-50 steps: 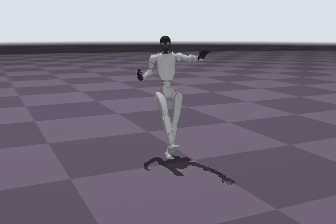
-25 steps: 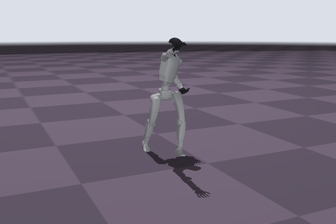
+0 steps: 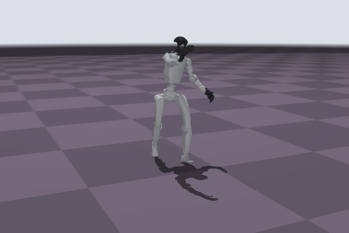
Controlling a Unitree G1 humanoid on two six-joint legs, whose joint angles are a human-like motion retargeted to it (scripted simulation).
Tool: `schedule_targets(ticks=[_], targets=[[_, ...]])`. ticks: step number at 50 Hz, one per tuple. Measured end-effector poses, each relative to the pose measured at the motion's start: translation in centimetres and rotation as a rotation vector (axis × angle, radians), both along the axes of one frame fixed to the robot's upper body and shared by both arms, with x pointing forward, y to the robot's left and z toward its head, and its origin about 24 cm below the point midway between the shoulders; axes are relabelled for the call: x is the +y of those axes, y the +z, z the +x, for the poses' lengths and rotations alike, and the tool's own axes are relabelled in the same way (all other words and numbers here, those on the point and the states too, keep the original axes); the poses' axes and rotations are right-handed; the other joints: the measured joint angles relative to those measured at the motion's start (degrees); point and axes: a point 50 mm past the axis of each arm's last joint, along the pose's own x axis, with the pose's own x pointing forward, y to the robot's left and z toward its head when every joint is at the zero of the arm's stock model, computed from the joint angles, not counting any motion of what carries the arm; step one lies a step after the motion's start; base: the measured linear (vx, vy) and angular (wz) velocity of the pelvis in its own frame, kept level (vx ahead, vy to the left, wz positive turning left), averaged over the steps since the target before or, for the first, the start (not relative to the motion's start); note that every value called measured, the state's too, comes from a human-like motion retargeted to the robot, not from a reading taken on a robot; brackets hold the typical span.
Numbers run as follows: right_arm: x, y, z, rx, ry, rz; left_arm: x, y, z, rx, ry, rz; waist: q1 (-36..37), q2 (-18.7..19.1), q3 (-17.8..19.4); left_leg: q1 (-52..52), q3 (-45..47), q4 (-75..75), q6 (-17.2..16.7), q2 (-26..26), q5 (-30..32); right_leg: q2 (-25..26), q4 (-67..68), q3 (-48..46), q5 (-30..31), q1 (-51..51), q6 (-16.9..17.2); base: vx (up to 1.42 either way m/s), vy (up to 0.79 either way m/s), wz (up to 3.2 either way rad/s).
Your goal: Kungfu
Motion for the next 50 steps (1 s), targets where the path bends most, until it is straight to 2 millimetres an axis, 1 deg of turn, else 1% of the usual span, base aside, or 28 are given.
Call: schedule_targets(ticks=[2,6,9,11,12,14,15,17,20,22,24,26,28,30,31,32,33,34,35,37,38,39,40,42,44,45,47,50], targets=[[2.4,-0.1,0.1,-0.031,0.216,0.087,-1.8,1.7,3.8,-0.075,-0.035,-0.014,-2.7,2.2,0.1,3.9,-1.3,-2.0,1.0,-0.2,-1.1,1.0,6.8,0.0,2.0,-3.2,0.0,0.44,0.06,0.45],[8.3,0.4,-1.1,-0.147,0.619,0.194,-7.4,6.6,10.3,-0.276,-0.169,-0.045,-9.6,5.1,0.1,12.8,-3.5,-6.7,4.0,-3.7,-2.8,4.0,17.5,5.7,-14.4,-12.3,0.0,0.58,0.13,0.88],[12.5,1.7,-3.4,-0.265,0.874,0.177,-13.7,12.0,13.8,-0.532,-0.292,-0.211,-14.4,6.8,0.7,19.9,-3.0,-11.4,6.6,-6.7,-2.8,3.4,17.9,7.7,-21.2,-18.9,0.0,0.54,0.16,0.84],[14.8,2.7,-5.2,-0.327,1.034,0.144,-18.1,17.0,14.9,-0.752,-0.38,-0.369,-17.8,7.4,1.7,25.2,-3.0,-15.9,8.7,-10.3,-1.8,-0.1,16.0,8.2,-23.6,-22.8,0.0,0.46,0.18,1.1],[15.7,3.2,-6.2,-0.355,1.113,0.127,-19.8,19.8,15.1,-0.862,-0.428,-0.439,-19.4,7.5,2.2,27.7,-3.2,-18.0,9.6,-12.0,-1.3,-1.8,14.8,8.3,-24.3,-24.8,-0.4,0.33,0.13,1.02],[17.0,4.1,-8.1,-0.413,1.256,0.09,-22.3,25.4,14.5,-1.071,-0.536,-0.522,-21.6,7.6,2.9,31.7,-3.4,-20.6,10.1,-13.6,-1.4,-3.3,10.8,8.8,-23.9,-28.5,-3.0,0.39,-0.11,0.7],[17.5,4.5,-9.0,-0.44,1.318,0.068,-23.2,27.9,13.8,-1.171,-0.594,-0.545,-22.6,7.5,3.1,33.5,-3.4,-21.6,10.2,-14.2,-1.6,-3.7,8.5,9.2,-23.1,-30.3,-4.5,0.53,-0.33,0.6],[17.9,5.1,-10.6,-0.495,1.383,0.014,-24.4,31.8,12.1,-1.339,-0.684,-0.531,-24.7,7.3,3.1,36.9,-3.5,-22.8,10.3,-15.1,-2.7,-4.7,3.4,10.7,-20.1,-33.2,-6.8,0.55,-0.36,0.72],[18.0,5.7,-12.0,-0.561,1.396,-0.054,-25.6,35.6,9.8,-1.531,-0.73,-0.488,-27.9,7.2,2.9,41.8,-4.9,-23.8,10.5,-15.8,-4.4,-7.1,-4.2,11.6,-16.6,-36.1,-9.0,0.53,-0.38,0.9],[17.6,6.2,-12.7,-0.598,1.382,-0.091,-25.9,37.1,8.5,-1.64,-0.708,-0.484,-29.8,7.4,3.0,45.1,-6.7,-24.4,10.4,-15.8,-5.4,-8.6,-8.4,11.3,-16.3,-37.3,-10.9,0.59,-0.57,0.88],[17.3,6.5,-12.9,-0.61,1.363,-0.105,-25.9,38.3,7.4,-1.738,-0.673,-0.494,-31.4,8.0,3.2,48.0,-8.4,-24.7,10.1,-15.1,-6.2,-9.7,-11.5,10.3,-17.1,-38.0,-14.3,0.47,-0.5,0.84],[17.2,6.6,-12.8,-0.61,1.349,-0.092,-26.0,38.5,6.9,-1.78,-0.631,-0.515,-33.1,8.9,2.8,50.1,-9.8,-24.5,9.0,-13.7,-6.4,-10.5,-13.6,8.9,-18.7,-38.3,-17.8,0.52,-0.64,0.84],[17.2,6.4,-12.5,-0.594,1.338,-0.071,-26.3,37.8,7.3,-1.75,-0.605,-0.527,-35.0,9.9,1.7,52.1,-11.2,-24.1,7.3,-12.1,-5.0,-11.0,-14.5,7.3,-20.6,-37.4,-20.1,0.58,-0.8,0.83],[17.1,6.4,-12.3,-0.583,1.318,-0.067,-26.0,36.7,8.0,-1.699,-0.579,-0.497,-35.9,10.0,1.2,53.7,-11.3,-22.2,5.0,-11.7,-2.2,-11.1,-12.4,7.1,-21.3,-36.0,-20.9,0.59,-0.9,0.5],[17.0,6.2,-12.1,-0.572,1.301,-0.065,-25.6,35.7,8.7,-1.66,-0.561,-0.464,-36.2,9.8,1.0,54.5,-10.9,-20.8,3.3,-11.4,1.3,-10.9,-11.3,6.3,-20.3,-34.2,-22.1,0.59,-0.84,0.41],[17.0,5.9,-11.9,-0.557,1.281,-0.063,-25.2,34.6,9.4,-1.615,-0.541,-0.427,-36.8,9.2,0.5,55.1,-10.7,-19.0,1.5,-11.5,5.6,-11.5,-11.0,4.1,-18.3,-31.9,-21.6,0.64,-0.89,0.64],[17.1,5.3,-11.5,-0.533,1.257,-0.058,-24.7,33.0,10.1,-1.557,-0.519,-0.381,-37.8,7.9,-0.4,55.6,-10.9,-16.2,-0.5,-12.4,11.4,-13.6,-12.7,-0.9,-14.2,-28.8,-17.6,0.72,-0.98,0.41],[17.0,4.3,-11.0,-0.5,1.225,-0.051,-24.1,30.8,10.9,-1.477,-0.5,-0.333,-37.0,7.3,-2.4,54.5,-9.1,-12.6,-2.6,-13.0,18.8,-13.4,-12.2,0.9,-14.3,-28.5,-17.6,0.77,-0.98,-0.15],[16.8,3.2,-10.4,-0.461,1.189,-0.044,-23.4,28.2,11.6,-1.385,-0.486,-0.285,-35.4,7.2,-4.9,52.6,-6.3,-8.5,-4.9,-13.3,26.9,-12.0,-10.7,6.1,-16.6,-29.5,-19.5,0.74,-0.87,-0.56],[15.6,0.2,-9.7,-0.385,1.107,-0.061,-21.9,22.7,11.8,-1.209,-0.522,-0.162,-33.7,5.3,-4.5,46.8,-1.4,7.7,-7.1,-11.6,36.1,-11.2,-6.4,12.5,-20.4,-28.4,-18.2,0.49,-0.65,-0.73],[15.3,-1.0,-9.6,-0.347,1.086,-0.071,-20.2,20.4,11.7,-1.12,-0.524,-0.082,-32.8,4.1,-2.8,43.9,1.9,14.9,-6.3,-10.6,41.2,-12.0,-5.1,11.5,-21.7,-26.9,-18.3,0.18,-0.47,-0.98],[14.7,-2.6,-9.3,-0.29,1.061,-0.067,-18.3,17.8,11.5,-1.015,-0.521,-0.007,-32.7,3.0,-1.6,40.2,3.5,21.3,-6.1,-11.1,40.8,-13.1,-4.3,9.4,-23.3,-24.7,-18.4,0.13,-0.55,-0.87],[14.0,-4.3,-9.0,-0.222,1.033,-0.055,-16.2,15.1,10.9,-0.899,-0.517,0.062,-33.0,2.1,-0.6,35.9,4.1,27.4,-6.2,-12.2,37.6,-14.3,-3.9,6.7,-25.0,-22.2,-18.5,0.2,-0.59,-0.35],[11.9,-9.1,-8.5,-0.023,0.973,-0.016,-12.5,9.0,8.3,-0.63,-0.508,0.157,-32.4,1.3,-0.3,25.5,6.4,36.9,-5.6,-13.0,28.9,-13.9,-5.4,6.0,-26.6,-19.2,-17.7,0.29,-0.5,-0.54],[8.8,-15.0,-8.9,0.229,0.897,0.017,-9.2,2.8,3.6,-0.348,-0.492,0.202,-27.7,0.7,-0.6,16.1,12.4,40.6,-4.2,-10.6,23.7,-13.2,-6.9,7.9,-27.4,-18.1,-16.4,0.49,-0.55,-1.65],[6.9,-18.1,-9.8,0.368,0.851,0.032,-7.9,0.1,0.7,-0.209,-0.48,0.212,-25.2,0.4,-0.9,11.5,15.2,40.7,-3.3,-9.8,21.7,-12.8,-7.7,9.1,-27.9,-17.5,-15.9,0.39,-0.36,-1.77],[3.0,-24.3,-12.4,0.68,0.717,0.042,-5.7,-3.8,-5.1,0.015,-0.425,0.218,-22.2,1.1,0.3,4.5,19.0,35.9,-1.9,-6.9,20.9,-10.2,-9.3,10.7,-29.0,-15.3,-16.2,0.21,-0.21,-1.44],[-1.6,-32.1,-18.6,1.149,0.511,0.056,-3.0,-6.8,-13.3,0.286,-0.337,0.227,-17.9,3.4,3.8,-3.3,21.4,20.8,-1.1,-1.4,25.3,-4.9,-11.3,13.6,-29.4,-11.7,-17.3,0.19,-0.27,-1.56]])
